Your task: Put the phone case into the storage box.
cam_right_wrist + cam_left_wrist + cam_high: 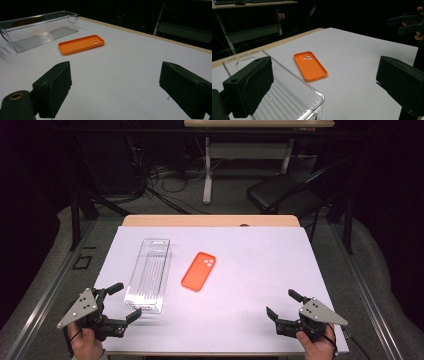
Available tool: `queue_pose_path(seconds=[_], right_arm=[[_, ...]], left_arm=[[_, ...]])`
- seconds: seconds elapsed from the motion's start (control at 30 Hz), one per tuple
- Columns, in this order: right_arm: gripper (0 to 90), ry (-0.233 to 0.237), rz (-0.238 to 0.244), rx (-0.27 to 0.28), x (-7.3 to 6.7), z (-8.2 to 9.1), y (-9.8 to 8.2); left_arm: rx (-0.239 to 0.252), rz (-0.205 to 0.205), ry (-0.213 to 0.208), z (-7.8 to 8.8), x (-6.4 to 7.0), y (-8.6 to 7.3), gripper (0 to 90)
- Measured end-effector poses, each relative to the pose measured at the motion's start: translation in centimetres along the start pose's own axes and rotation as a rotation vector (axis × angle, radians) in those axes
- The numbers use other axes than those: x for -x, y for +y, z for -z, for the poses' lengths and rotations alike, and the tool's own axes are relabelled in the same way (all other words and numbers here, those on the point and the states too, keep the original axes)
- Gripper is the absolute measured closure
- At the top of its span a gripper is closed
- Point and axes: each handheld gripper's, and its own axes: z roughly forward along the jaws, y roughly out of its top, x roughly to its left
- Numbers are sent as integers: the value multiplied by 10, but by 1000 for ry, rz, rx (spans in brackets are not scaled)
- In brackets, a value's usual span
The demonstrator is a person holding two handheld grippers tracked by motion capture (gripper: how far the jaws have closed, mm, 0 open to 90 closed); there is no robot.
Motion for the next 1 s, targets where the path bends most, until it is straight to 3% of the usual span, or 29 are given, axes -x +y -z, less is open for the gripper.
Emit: queue_pose_path(seconds=[0.4,0.7,1.0], right_arm=[[99,-5,-25,-27,5,-3,-1],[98,-19,-31,-63,8,-11,8],[87,3,-25,-90,7,-24,22]], left_arm=[[-16,34,-1,-6,-4,4,14],[-52,64,-12,-21,-14,19,14],[-98,80,-39,-39,-24,36,14]])
